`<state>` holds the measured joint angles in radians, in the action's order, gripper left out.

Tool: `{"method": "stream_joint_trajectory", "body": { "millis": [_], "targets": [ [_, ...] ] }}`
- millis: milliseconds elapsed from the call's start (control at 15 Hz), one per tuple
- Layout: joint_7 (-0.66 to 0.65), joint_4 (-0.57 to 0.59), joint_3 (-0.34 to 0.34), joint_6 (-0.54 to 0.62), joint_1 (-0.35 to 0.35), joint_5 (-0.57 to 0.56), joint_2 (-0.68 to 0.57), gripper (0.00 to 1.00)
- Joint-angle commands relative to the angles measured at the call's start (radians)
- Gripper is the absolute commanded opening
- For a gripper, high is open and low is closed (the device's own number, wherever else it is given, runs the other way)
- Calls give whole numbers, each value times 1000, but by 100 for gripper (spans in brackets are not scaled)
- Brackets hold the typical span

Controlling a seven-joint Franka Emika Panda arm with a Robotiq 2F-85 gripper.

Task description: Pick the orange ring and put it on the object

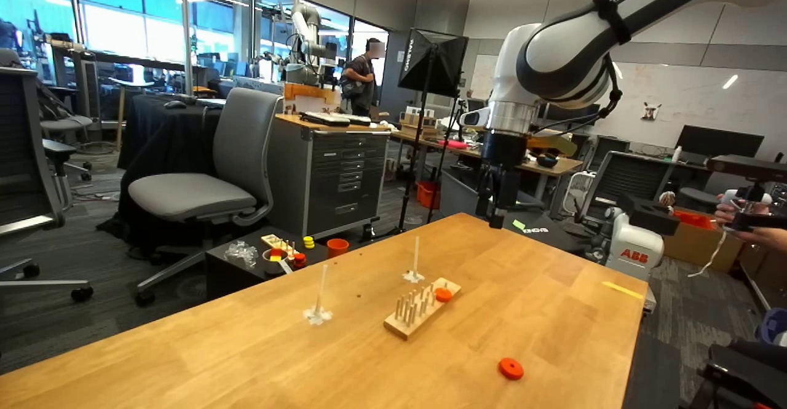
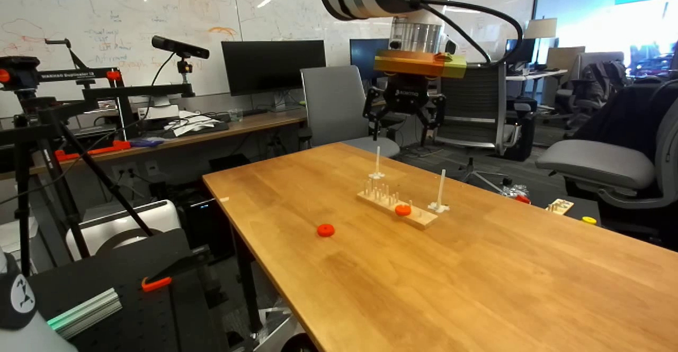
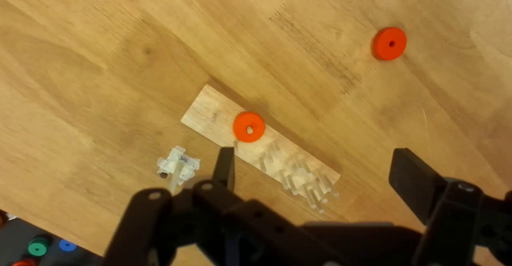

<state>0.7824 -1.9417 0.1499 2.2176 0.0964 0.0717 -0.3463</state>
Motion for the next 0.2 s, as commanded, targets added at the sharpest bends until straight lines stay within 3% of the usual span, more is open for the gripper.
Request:
{"method": "stream_joint_trajectory", "body": {
  "millis": [0, 133],
  "targets": [
    [4, 2, -16, -2, -14, 6, -3, 100],
    [4, 3, -16, -2, -14, 6, -5, 100]
  ]
}}
